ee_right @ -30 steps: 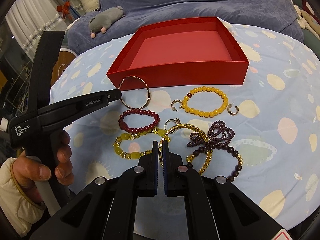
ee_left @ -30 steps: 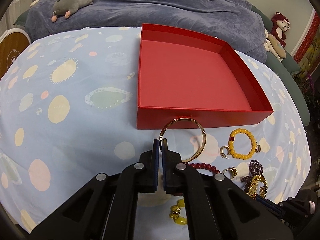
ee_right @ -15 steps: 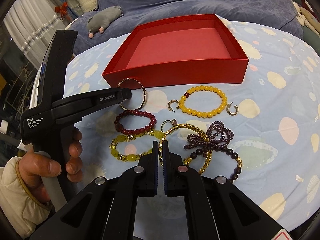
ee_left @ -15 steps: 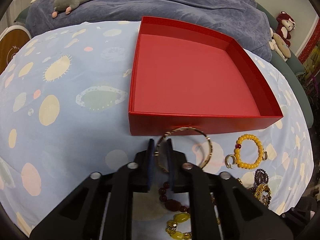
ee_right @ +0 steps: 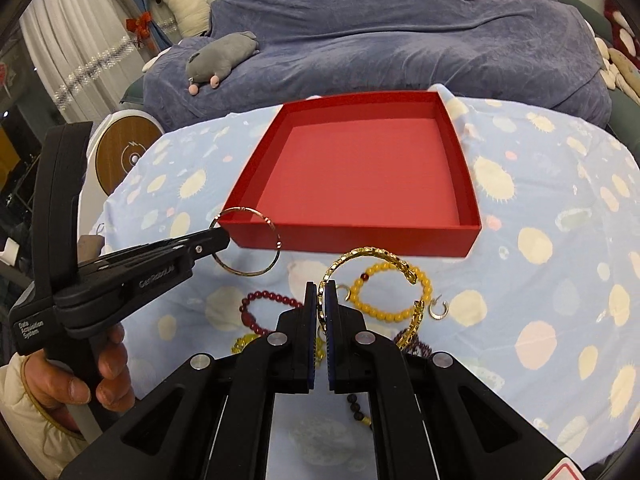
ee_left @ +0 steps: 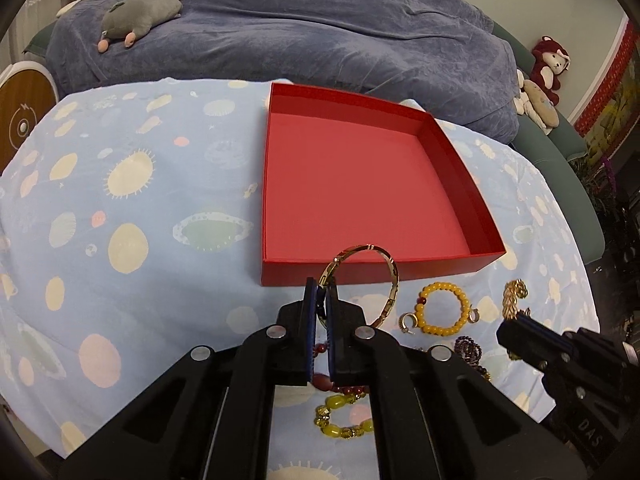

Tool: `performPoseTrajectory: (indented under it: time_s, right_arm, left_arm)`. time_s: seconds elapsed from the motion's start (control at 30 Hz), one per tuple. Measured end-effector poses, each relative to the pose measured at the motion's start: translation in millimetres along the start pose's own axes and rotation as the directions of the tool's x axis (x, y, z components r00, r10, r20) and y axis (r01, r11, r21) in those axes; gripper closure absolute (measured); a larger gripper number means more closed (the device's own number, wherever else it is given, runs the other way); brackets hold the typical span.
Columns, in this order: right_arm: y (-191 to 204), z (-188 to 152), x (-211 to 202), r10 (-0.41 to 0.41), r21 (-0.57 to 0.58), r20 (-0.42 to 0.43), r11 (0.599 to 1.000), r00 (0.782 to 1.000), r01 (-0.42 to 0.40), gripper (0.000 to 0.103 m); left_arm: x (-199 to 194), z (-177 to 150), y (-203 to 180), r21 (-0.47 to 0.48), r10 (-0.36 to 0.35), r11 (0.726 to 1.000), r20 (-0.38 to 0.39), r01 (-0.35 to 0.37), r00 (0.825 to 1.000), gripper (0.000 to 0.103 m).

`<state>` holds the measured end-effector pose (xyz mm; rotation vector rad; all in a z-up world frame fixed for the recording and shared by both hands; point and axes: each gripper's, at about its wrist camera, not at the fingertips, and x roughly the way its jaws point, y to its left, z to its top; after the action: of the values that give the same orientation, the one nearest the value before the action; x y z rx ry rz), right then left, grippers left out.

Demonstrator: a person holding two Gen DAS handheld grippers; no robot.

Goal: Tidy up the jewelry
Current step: 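Carry the thin bangle with left tool while right tool carries the cuff into the red box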

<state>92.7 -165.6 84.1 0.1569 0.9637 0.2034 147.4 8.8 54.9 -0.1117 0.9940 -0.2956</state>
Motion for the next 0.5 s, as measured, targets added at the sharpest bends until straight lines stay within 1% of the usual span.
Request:
performPoseTrajectory:
  time_s: [0.1,0.2,0.33,0.5]
  right_arm:
    - [-8,25,1,0.009,0.001,0.023,1.000,1.000,-0.009,0.099]
    - [-19,52,9,0.013,0.013,0.036,1.000,0.999,-0.014,0.099]
    - [-33,90,29,0.015,0.023,0.042,1.000,0.999,-0.016,0.099]
    - [-45,133,68,-0.003,0.020,0.036,1.000,0.999,0.002,0.099]
  left_arm:
    - [-9,19,-5,0.023,-0.008,1.000,0.024,0.008,1.000,0.099]
    - [-6,44,-9,0.037,-0.015,0.999,0.041,0.014,0.999,0.099]
    - [13,81,-10,0.037,-0.019,0.999,0.055,0.017,0.998,0.099]
    - [51,124,-11,0.049,0.010,0.999,0.057,-0.013,0.998,0.099]
